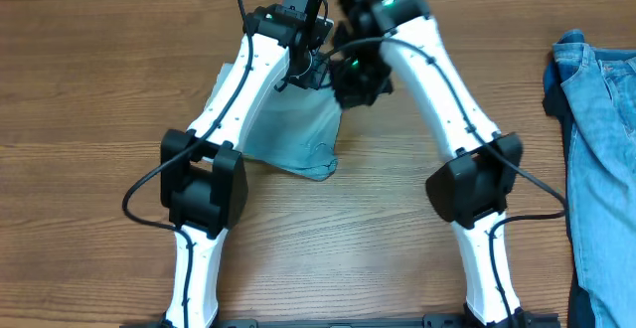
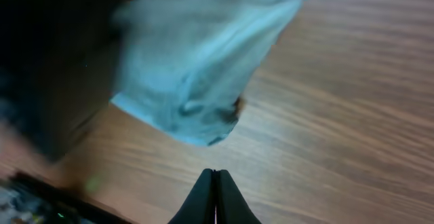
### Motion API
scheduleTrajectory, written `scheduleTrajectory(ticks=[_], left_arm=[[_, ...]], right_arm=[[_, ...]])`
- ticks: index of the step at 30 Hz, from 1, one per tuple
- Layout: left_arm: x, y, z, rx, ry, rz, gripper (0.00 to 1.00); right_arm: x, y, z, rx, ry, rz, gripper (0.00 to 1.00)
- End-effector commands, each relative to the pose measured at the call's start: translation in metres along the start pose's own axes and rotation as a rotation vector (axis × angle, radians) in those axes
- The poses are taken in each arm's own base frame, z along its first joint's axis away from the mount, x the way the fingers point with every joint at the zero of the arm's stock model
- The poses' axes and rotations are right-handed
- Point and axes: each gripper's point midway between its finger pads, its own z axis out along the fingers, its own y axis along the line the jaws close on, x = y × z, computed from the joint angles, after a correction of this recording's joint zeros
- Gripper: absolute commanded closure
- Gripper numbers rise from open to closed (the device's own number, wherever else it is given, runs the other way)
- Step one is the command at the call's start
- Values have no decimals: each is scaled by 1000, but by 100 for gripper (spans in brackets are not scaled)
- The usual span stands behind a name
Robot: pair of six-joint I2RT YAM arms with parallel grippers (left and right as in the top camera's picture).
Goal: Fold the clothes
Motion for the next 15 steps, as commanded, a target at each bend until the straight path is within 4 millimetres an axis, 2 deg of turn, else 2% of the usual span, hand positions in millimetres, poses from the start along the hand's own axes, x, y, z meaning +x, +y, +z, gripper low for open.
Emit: scheduleTrajectory(ticks=[1, 3, 6, 8, 11, 13, 15], left_arm=[[15, 16, 37, 13, 66, -45, 96], [19, 29, 51, 18, 82, -102, 96], [43, 41, 84, 28, 170, -134, 96], [52, 46, 102, 31, 196, -151, 96], [39, 56, 106, 33, 139, -183, 96], [30, 69, 107, 22, 91, -238, 96], [22, 81, 107, 16, 52, -305, 96]], right_arm=[[8, -2, 5, 85, 12, -16, 96], [10, 3, 7, 78, 14, -5, 96], [11, 9, 7, 48, 22, 10, 96], [12, 14, 7, 16, 30, 11, 96], [16, 27, 7, -49, 47, 6, 96], [17, 30, 9, -37, 47, -74, 96], [15, 20, 11, 58, 30, -113, 96]])
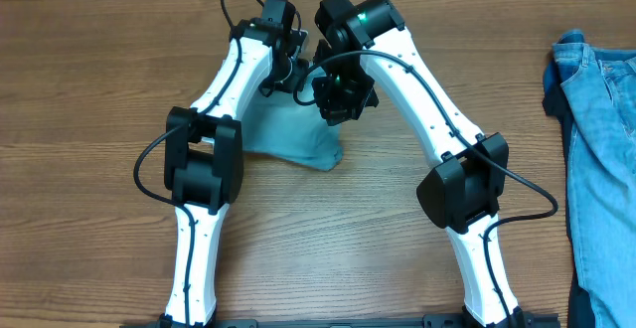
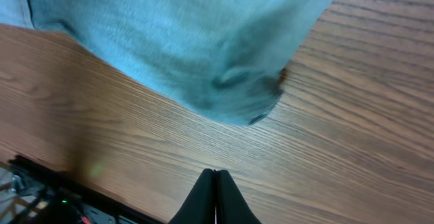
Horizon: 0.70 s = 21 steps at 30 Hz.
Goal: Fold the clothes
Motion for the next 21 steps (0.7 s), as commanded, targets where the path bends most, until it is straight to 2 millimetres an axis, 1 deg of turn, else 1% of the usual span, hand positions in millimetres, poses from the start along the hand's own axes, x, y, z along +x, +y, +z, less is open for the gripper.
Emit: scheduleTrajectory(ticks=[1, 2, 4, 5, 7, 9, 10, 11, 12, 13, 15, 17, 18, 19, 20, 21], left_arm=[[2, 33, 24, -28, -4, -138, 96], [-1, 36, 24, -29, -15, -145, 96], [-6, 43, 23, -31, -38, -172, 96], [-7, 44, 22, -31, -43, -184, 96], [-9, 43, 22, -30, -49, -187, 96], [-9, 43, 22, -30, -49, -187, 96], [-9, 44, 22, -30, -50, -190, 96], [-9, 43, 22, -30, -49, -189, 96], [-9, 44, 22, -30, -49, -190, 96], [-8, 44, 22, -31, -47, -190, 96], [-7, 44, 22, -31, -43, -190, 96], [-8, 44, 22, -31, -46, -191, 96], [-8, 45, 22, -33, -46, -191, 96], [-8, 47, 22, -37, -47, -193, 96], [-9, 51, 21, -37, -51, -201, 96], [-11, 55, 19, -36, -58, -208, 95]], right_arm=[[0, -10, -4, 127, -31, -76, 96], [-2, -18, -5, 183, -42, -77, 96], [-9, -24, -7, 211, -68, -93, 84], [-17, -24, -8, 211, -98, -95, 81], [-31, -23, -5, 199, -151, -100, 81], [-42, -24, 5, 195, -176, -105, 81], [-47, -30, 21, 202, -178, -104, 85], [-48, -36, 34, 211, -170, -99, 87], [-47, -44, 51, 214, -154, -91, 87], [-45, -51, 64, 218, -135, -82, 87], [-32, -68, 93, 227, -83, -62, 87], [-21, -84, 125, 220, -49, -44, 88], [-15, -89, 134, 219, -34, -36, 89], [-3, -96, 144, 226, 4, -23, 92], [12, -105, 153, 234, 51, -7, 94], [21, -112, 157, 237, 79, 9, 94]])
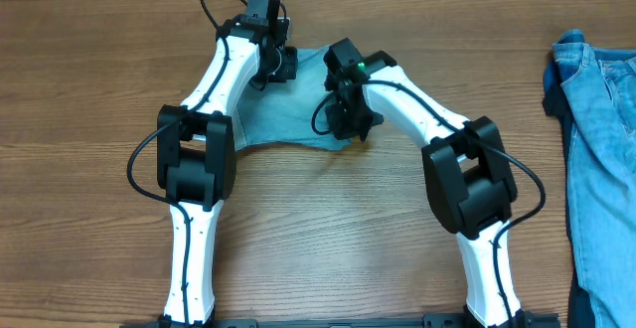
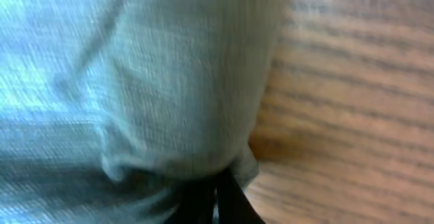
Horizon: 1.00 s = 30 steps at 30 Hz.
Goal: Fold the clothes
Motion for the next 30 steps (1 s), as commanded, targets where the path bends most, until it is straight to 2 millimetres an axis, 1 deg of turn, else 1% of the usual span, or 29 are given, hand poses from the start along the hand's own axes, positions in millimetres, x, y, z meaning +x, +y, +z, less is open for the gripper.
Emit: scheduleTrajectory(ticks=[1, 3, 4, 5, 6, 7, 8, 9, 10, 11, 12, 13, 14, 15, 16, 17, 20, 22, 24, 28, 30], left_arm=[[0, 37, 11, -55, 7, -59, 92], [-25, 35, -10, -48, -56, -55, 82], [-37, 31, -21, -43, -88, -50, 79], [-62, 25, -49, -44, -159, -36, 70], [-79, 19, -72, -39, -207, -29, 64], [-91, 14, -95, -35, -243, -23, 62], [-96, 11, -112, -38, -260, -22, 60], [-97, 12, -124, -56, -266, -24, 59], [-96, 17, -136, -98, -266, -30, 58], [-89, 26, -143, -154, -243, -40, 60], [-80, 32, -143, -180, -208, -48, 68], [-69, 36, -142, -194, -167, -64, 87], [-43, 46, -141, -217, -66, -158, 96], [-20, 50, -142, -217, 20, -236, 96], [-2, 45, -142, -173, 103, -263, 96], [13, 39, -144, -138, 168, -279, 96], [31, 35, -148, -123, 247, -293, 96], [39, 33, -142, -107, 284, -294, 96], [50, 28, -133, -74, 341, -310, 96], [67, 30, -120, -85, 413, -322, 96], [75, 36, -109, -105, 440, -324, 96]], right_arm=[[55, -24, 44, 44, 204, 43, 93], [51, -28, 43, 39, 194, 55, 93], [51, -28, 43, 39, 192, 55, 93], [50, -28, 43, 38, 190, 55, 90], [50, -28, 43, 38, 188, 55, 90], [48, -27, 42, 38, 183, 54, 90], [43, -27, 37, 37, 171, 63, 90], [36, -28, 27, 36, 155, 86, 90], [22, -27, 5, 31, 117, 97, 90], [8, -26, -20, 25, 67, 98, 90], [-1, -24, -35, 20, 30, 94, 90], [-11, -21, -51, 13, -16, 77, 90], [-26, -20, -69, 14, -82, 66, 90], [-40, -18, -79, 8, -143, 63, 91], [-55, -18, -81, 0, -203, 60, 95], [-67, -17, -82, -7, -246, 58, 95], [-97, -7, -85, -74, -364, 49, 96], [-115, 3, -88, -135, -429, 32, 96], [-130, 5, -79, -151, -473, 25, 96], [-143, 4, -60, -154, -499, 21, 96], [-148, 3, -48, -155, -504, 21, 96]])
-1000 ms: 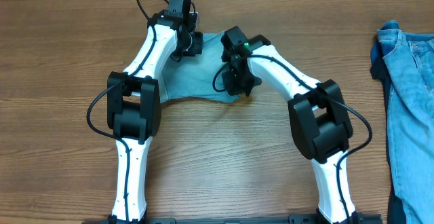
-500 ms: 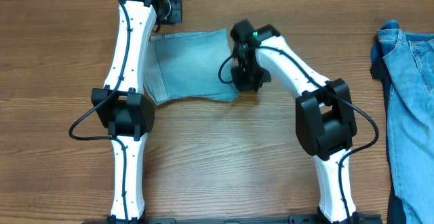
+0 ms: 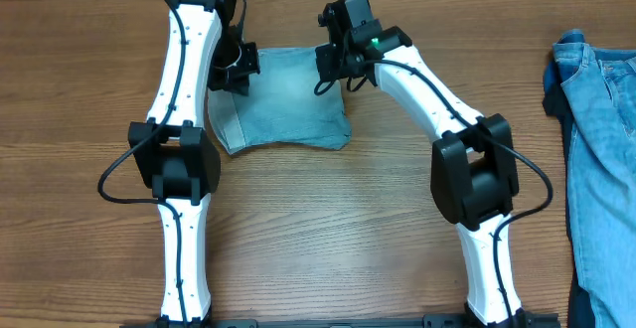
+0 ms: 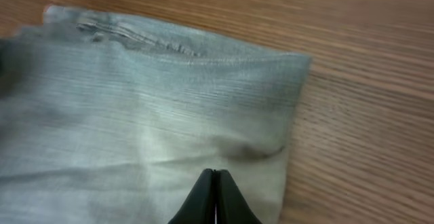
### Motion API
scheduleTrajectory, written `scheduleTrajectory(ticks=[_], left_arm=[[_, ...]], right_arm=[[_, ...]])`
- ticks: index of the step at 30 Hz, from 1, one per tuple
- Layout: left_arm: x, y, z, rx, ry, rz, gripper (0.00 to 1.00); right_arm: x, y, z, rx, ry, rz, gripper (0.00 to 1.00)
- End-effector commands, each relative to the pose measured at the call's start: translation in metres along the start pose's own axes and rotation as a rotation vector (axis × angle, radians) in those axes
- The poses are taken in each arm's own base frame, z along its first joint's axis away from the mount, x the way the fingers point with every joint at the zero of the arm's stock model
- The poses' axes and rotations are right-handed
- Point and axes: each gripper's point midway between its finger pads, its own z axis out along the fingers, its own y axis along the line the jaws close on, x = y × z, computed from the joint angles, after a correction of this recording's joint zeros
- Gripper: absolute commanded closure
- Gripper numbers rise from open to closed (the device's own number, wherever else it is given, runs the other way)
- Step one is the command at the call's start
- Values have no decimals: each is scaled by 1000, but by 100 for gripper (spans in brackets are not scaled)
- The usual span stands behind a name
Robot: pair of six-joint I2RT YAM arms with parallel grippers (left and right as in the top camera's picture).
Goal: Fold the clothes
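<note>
A light blue-grey garment (image 3: 286,104) lies flat on the wooden table as a rough rectangle, also filling the right wrist view (image 4: 149,115). My right gripper (image 3: 335,62) is over its far right corner. Its fingers (image 4: 215,176) are shut together just above the fabric, with nothing seen between them. My left gripper (image 3: 237,70) is at the garment's far left edge, over the corner. The overhead view does not show how its jaws stand.
A pile of blue jeans (image 3: 599,139) lies along the right edge of the table. Bare wood (image 3: 328,229) stretches between the garment and the arm bases at the front edge.
The garment was bunched, with my right fingers against its near right edge. It now lies spread flat. My left gripper is further left and my right gripper is at the far right corner.
The garment first hung from the raised grippers at the back middle, its lower end trailing on the table. It then hung lower, then lay bunched with the right fingers against it. Now it lies flat with the grippers apart at its far corners.
</note>
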Motion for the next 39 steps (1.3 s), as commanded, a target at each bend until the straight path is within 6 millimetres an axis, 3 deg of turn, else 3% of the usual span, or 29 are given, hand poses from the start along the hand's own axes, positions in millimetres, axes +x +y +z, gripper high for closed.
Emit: scheduleTrajectory(ticks=[1, 4, 7, 10, 12, 13, 14, 18, 20, 21, 22, 23, 24, 25, 26, 29, 31, 32, 35, 36, 37, 39], left_arm=[[4, 5, 26, -20, 49, -23, 96], [14, 22, 68, -59, 127, -48, 96], [33, 63, 106, -177, 210, -93, 96], [36, 71, 112, -183, 221, -105, 96], [24, 63, 102, -149, 178, -103, 96], [16, 55, 95, -112, 153, -100, 96], [7, 45, 85, -70, 118, -93, 96], [-28, -1, 1, 118, -73, -51, 96], [-36, -11, -48, 140, -197, -23, 96], [-36, -7, -66, 118, -245, -21, 96], [-38, 4, -86, 67, -308, -36, 94], [-42, 11, -99, 50, -358, -41, 85], [-43, 15, -105, 48, -374, -49, 68], [-45, 25, -110, 48, -384, -71, 15], [-48, 38, -111, 55, -383, -100, 0], [-53, 66, -117, 92, -384, -162, 0], [-50, 67, -131, 201, -388, -177, 0], [-44, 64, -149, 254, -411, -173, 0], [-7, 58, -226, 256, -580, -176, 0], [18, 48, -256, 272, -638, -153, 0], [47, 44, -273, 241, -669, -137, 0], [92, 54, -268, 110, -641, -190, 0]], right_arm=[[1, -6, 21, -7, -4, 8, 96], [11, -13, 46, 0, 7, 11, 96], [14, -27, 67, 6, -6, 69, 96], [3, -34, 65, 5, -45, 105, 96], [-6, -32, 63, -16, -77, 101, 95], [-11, -26, 60, -48, -88, 96, 86], [-17, -23, 56, -59, -102, 92, 71], [-71, -20, 7, -67, -222, 83, 47], [-87, -39, -25, -44, -242, 112, 29], [-86, -60, -41, -16, -222, 150, 12], [-83, -77, -49, 4, -203, 183, 4], [-74, -105, -59, 36, -170, 255, 0], [-62, -137, -67, 72, -132, 315, 0], [-46, -168, -76, 107, -90, 375, 0], [-23, -212, -91, 152, -39, 467, 0], [1, -266, -114, 202, -16, 578, 0], [14, -283, -122, 218, 5, 624, 0], [18, -291, -126, 225, 6, 640, 0], [21, -305, -133, 237, -4, 662, 0], [21, -305, -133, 237, -4, 663, 0], [21, -305, -133, 237, -4, 663, 0], [21, -305, -133, 237, -4, 663, 0]])
